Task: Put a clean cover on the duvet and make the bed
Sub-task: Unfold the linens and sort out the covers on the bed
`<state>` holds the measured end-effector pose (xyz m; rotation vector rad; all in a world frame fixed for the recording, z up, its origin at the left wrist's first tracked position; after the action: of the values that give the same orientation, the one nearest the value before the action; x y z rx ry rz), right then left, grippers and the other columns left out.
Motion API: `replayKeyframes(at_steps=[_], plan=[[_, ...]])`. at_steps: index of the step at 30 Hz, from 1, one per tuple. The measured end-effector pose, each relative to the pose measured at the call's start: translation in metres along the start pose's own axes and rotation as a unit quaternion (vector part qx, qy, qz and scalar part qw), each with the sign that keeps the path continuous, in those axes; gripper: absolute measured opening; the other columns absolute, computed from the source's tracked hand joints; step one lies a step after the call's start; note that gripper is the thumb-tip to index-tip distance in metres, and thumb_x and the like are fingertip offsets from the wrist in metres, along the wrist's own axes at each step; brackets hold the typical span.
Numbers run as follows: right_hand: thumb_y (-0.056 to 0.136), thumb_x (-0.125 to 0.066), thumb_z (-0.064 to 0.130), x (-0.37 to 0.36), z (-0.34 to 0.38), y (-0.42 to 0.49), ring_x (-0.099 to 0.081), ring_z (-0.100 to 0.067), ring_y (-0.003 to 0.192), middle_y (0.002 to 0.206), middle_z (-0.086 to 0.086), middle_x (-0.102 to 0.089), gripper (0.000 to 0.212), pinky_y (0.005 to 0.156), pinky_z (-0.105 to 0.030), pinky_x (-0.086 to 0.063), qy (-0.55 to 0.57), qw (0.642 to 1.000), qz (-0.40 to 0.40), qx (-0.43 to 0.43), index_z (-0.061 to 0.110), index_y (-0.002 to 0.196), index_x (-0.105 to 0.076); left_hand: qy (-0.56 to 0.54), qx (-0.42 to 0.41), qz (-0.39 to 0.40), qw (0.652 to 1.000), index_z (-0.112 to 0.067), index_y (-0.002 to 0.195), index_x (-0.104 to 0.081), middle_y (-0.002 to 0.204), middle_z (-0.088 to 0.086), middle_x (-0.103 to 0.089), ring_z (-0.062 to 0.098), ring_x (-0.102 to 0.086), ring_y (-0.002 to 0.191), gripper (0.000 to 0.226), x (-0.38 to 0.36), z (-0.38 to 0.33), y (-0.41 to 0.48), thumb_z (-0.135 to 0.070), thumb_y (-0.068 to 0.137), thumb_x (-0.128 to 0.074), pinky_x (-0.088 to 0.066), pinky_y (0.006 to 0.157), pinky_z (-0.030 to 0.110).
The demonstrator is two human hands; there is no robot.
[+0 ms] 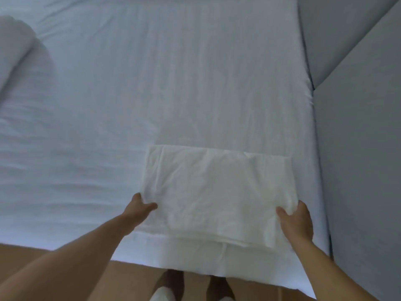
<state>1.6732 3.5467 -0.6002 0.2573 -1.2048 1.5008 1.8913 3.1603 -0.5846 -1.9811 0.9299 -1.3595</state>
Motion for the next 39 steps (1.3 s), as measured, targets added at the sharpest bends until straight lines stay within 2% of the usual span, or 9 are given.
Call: replayKeyframes(at_steps=[4,7,10,12,20,26,30,34,39], plan=[[0.082,-0.076,0.040,-0.002,-0.005,-0.011,-0.054,-0.040,0.109,0.127,-0.016,-0.049,0.059,0.084,-0.049,-0.049,-0.057,0.997,-0.042,-0.015,0.005,0.122,-0.052,0.094,0.016,-0.060,0.994,-0.003,0.128,-0.045,0.119,0.015,-0.060,0.035,-0.059,0.105,0.060,-0.002,-0.003,-0.004,-0.034,0.086,-0.074,-0.047,0.080,0.038],[0.081,-0.078,0.042,0.001,-0.003,-0.013,-0.063,-0.034,0.092,0.108,-0.011,-0.063,0.054,0.082,-0.046,-0.054,0.002,0.995,0.054,-0.081,0.007,0.115,-0.056,0.160,0.034,-0.036,0.986,-0.002,0.116,-0.054,0.105,0.013,-0.065,0.032,-0.064,0.091,0.050,0.004,-0.017,-0.007,-0.036,0.084,-0.073,-0.051,0.071,0.036],[0.083,-0.078,0.021,0.009,-0.003,-0.008,-0.066,-0.031,0.088,0.098,-0.009,-0.070,0.035,0.077,-0.040,-0.054,0.130,0.963,0.178,-0.153,0.006,0.111,-0.064,0.046,0.084,0.034,0.995,0.004,0.108,-0.060,0.087,0.015,-0.064,0.028,-0.059,0.070,0.031,0.013,-0.034,-0.006,-0.014,0.084,-0.067,-0.045,0.055,0.030],[0.081,-0.077,0.012,0.019,0.007,-0.003,-0.069,-0.034,0.090,0.099,-0.013,-0.073,0.032,0.080,-0.042,-0.056,0.158,0.952,0.213,-0.154,0.004,0.111,-0.067,-0.022,0.105,0.078,0.991,0.004,0.111,-0.059,0.094,0.019,-0.067,0.032,-0.066,0.077,0.031,0.023,-0.053,-0.010,-0.007,0.083,-0.064,-0.053,0.060,0.034],[0.086,-0.067,0.005,0.069,0.152,0.033,-0.068,-0.029,0.084,0.098,-0.012,-0.073,0.014,0.072,-0.037,-0.055,0.338,0.921,0.194,-0.004,0.008,0.100,-0.066,-0.328,0.002,0.132,0.935,-0.004,0.094,-0.063,0.069,0.012,-0.066,0.024,-0.064,0.056,0.013,0.080,-0.189,-0.009,-0.014,0.090,-0.055,-0.053,0.051,0.027],[0.090,-0.059,0.020,0.085,0.233,0.059,-0.074,-0.023,0.077,0.091,-0.008,-0.075,0.012,0.063,-0.030,-0.058,0.588,0.783,0.202,-0.029,0.011,0.093,-0.067,-0.612,-0.065,0.077,0.784,0.001,0.111,-0.050,0.108,0.022,-0.064,0.034,-0.070,0.090,0.026,0.110,-0.246,0.014,-0.017,0.102,-0.034,-0.055,0.075,0.041],[0.101,-0.047,0.024,0.065,0.220,0.067,-0.066,-0.027,0.100,0.112,-0.008,-0.066,0.016,0.074,-0.037,-0.052,0.521,0.839,0.158,-0.023,0.016,0.112,-0.055,-0.475,-0.031,0.047,0.878,-0.003,0.108,-0.051,0.107,0.019,-0.065,0.040,-0.067,0.095,0.022,0.092,-0.210,0.028,-0.023,0.100,-0.047,-0.054,0.077,0.046],[0.092,-0.068,0.029,0.023,0.157,0.071,-0.054,-0.029,0.122,0.138,-0.010,-0.054,0.060,0.099,-0.045,-0.048,0.186,0.977,0.103,-0.014,0.011,0.144,-0.045,-0.234,0.030,0.010,0.972,-0.002,0.115,-0.056,0.113,0.017,-0.058,0.034,-0.058,0.097,0.032,0.049,-0.136,0.044,-0.027,0.095,-0.061,-0.049,0.083,0.044],[0.074,-0.083,0.042,-0.010,0.072,0.059,-0.049,-0.036,0.130,0.149,-0.014,-0.045,0.101,0.108,-0.047,-0.043,0.004,0.993,0.093,-0.067,0.010,0.152,-0.028,-0.048,0.045,0.018,0.998,-0.001,0.142,-0.038,0.132,0.019,-0.053,0.037,-0.056,0.114,0.071,0.012,-0.068,0.048,-0.031,0.088,-0.073,-0.049,0.091,0.041]])
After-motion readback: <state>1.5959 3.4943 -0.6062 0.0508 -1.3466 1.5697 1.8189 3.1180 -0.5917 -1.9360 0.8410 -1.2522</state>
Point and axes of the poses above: each hand's wrist, its own y-axis towards the middle knuckle, its own x-axis out of the back of the hand, z = x × y, the point moved 3 cm from there along y, towards the middle knuckle
